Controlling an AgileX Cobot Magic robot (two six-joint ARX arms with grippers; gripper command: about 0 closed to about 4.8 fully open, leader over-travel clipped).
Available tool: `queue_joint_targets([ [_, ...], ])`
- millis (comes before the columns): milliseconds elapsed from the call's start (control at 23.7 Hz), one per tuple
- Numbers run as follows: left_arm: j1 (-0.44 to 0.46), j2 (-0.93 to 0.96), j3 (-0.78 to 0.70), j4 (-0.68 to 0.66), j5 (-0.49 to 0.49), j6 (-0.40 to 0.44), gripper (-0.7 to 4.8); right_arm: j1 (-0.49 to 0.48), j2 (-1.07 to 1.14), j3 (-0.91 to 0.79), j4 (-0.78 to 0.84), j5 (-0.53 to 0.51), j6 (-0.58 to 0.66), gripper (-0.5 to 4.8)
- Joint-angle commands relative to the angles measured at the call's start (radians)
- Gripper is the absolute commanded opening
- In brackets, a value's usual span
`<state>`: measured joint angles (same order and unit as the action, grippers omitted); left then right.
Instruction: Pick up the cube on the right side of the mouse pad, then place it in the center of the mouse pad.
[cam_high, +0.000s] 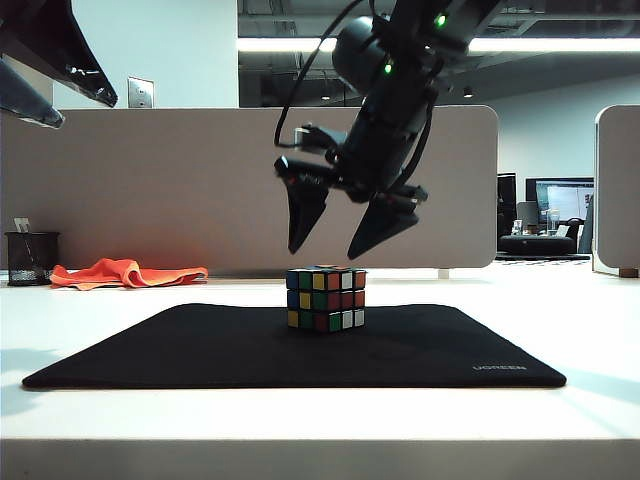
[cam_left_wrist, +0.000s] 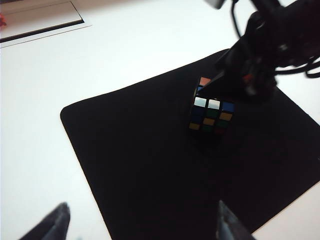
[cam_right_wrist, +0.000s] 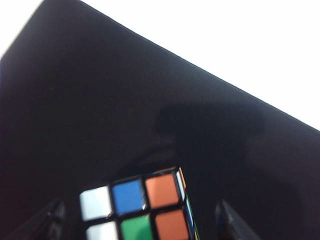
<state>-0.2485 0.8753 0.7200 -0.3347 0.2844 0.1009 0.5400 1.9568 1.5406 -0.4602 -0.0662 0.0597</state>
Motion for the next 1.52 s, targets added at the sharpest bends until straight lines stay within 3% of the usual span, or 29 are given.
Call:
queue_joint_targets([
  [42,0.000,-0.002,0.003,0.007,0.000,0.004,3.72,-0.002,-0.066,0.008,0.020,0.003,0.000,3.66],
  [463,0.000,-0.002,0.003,0.008,0.000,0.003,3.71,-0.066,-0.295,0.007,-0.020,0.058,-0.016,0.68],
  [548,0.000,-0.002,0.003,0.008,0.000,-0.001,3.33,-0.095,-0.363,0.007,-0.047,0.073,-0.043,0.32],
  [590,0.000,-0.002,0.003,0.008,0.000,-0.007,2.63,-0.112,-0.391,0.006,-0.057,0.074,-0.051,0.15],
  [674,0.000,-0.002,0.003,0.008,0.000,-0.008,0.71,-0.141,-0.438,0.006,-0.072,0.075,-0.062,0.08],
  [758,0.000,-0.002,0.003,0.012,0.001,-0.008,-0.05,-0.192,-0.504,0.003,-0.090,0.084,-0.061,-0.06],
  [969,0.000,-0.037,0.003,0.058,-0.005,-0.034,-0.06,-0.294,-0.674,-0.096,-0.055,0.204,-0.061,-0.06],
  [1306,-0.001,-0.066,-0.001,0.068,-0.005,-0.050,-0.06,-0.326,-0.900,-0.378,0.050,0.203,-0.061,-0.06],
  [1517,-0.002,-0.075,-0.006,0.039,-0.053,-0.054,-0.06,-0.325,-1.055,-0.575,0.105,0.203,-0.061,-0.06],
])
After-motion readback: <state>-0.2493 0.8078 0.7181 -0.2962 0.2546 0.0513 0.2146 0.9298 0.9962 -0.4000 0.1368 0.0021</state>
